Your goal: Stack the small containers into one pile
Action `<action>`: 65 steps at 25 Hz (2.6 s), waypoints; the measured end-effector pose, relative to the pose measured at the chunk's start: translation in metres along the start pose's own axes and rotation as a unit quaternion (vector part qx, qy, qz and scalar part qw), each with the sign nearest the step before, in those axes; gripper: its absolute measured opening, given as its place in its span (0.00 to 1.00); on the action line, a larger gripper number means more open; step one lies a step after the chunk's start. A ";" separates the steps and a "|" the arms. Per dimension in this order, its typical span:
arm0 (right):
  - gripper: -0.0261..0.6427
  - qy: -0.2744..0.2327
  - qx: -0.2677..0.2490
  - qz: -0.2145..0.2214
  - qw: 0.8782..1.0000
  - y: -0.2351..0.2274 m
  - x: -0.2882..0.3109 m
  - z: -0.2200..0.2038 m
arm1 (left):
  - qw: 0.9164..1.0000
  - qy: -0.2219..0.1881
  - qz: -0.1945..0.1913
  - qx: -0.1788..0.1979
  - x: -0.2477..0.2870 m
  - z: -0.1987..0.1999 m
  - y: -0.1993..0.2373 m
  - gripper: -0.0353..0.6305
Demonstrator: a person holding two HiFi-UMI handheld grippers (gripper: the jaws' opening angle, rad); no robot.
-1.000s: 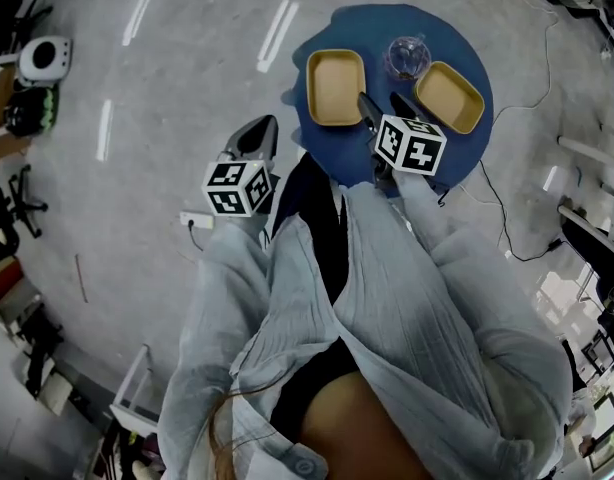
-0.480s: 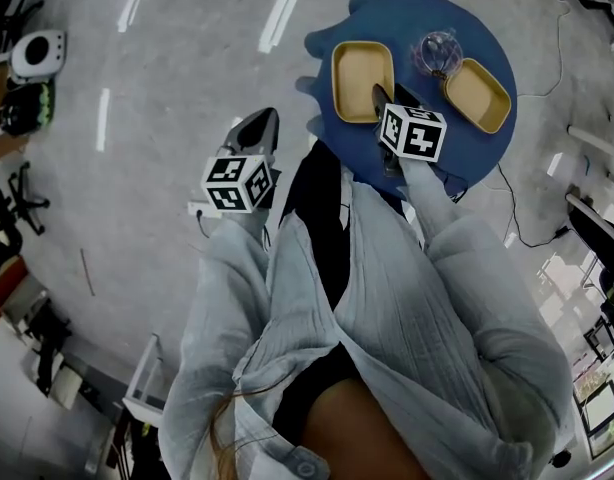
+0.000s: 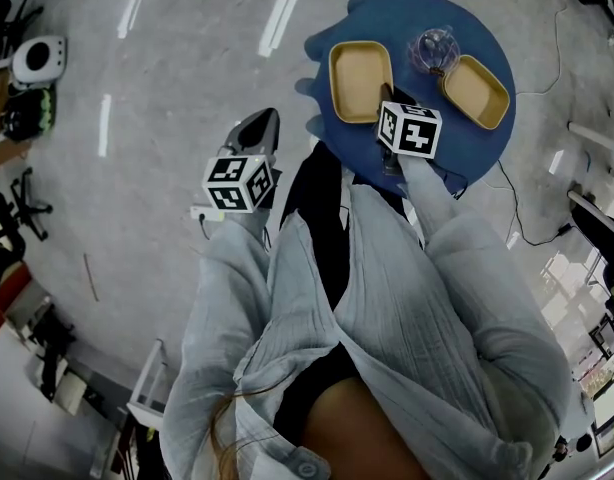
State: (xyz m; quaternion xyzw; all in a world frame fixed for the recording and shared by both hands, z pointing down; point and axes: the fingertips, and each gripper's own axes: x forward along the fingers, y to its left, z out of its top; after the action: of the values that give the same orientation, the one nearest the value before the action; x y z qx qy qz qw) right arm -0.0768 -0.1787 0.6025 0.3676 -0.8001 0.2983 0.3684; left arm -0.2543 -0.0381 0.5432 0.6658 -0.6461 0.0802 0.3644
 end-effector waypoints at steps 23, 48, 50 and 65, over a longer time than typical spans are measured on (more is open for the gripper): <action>0.06 -0.049 0.025 0.020 0.998 -0.012 -0.061 0.005 | 0.997 0.003 -0.062 0.049 0.023 0.010 -0.063 0.07; 0.06 -0.100 0.124 -0.050 0.986 -0.089 -0.127 -0.018 | 0.975 0.040 -0.171 0.134 0.074 0.019 -0.141 0.07; 0.06 -0.100 0.125 -0.052 0.986 -0.098 -0.132 -0.020 | 0.975 0.042 -0.173 0.136 0.076 0.017 -0.147 0.07; 0.05 -0.069 -0.062 -0.034 0.995 -0.204 -0.153 0.027 | 0.978 0.039 -0.159 0.127 0.103 0.014 -0.195 0.07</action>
State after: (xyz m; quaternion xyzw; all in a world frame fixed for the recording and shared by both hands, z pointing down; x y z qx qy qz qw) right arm 0.1478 -0.2550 0.5053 0.3907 -0.8276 0.2098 0.3441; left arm -0.0649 -0.1488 0.5183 0.7974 -0.5015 0.1284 0.3099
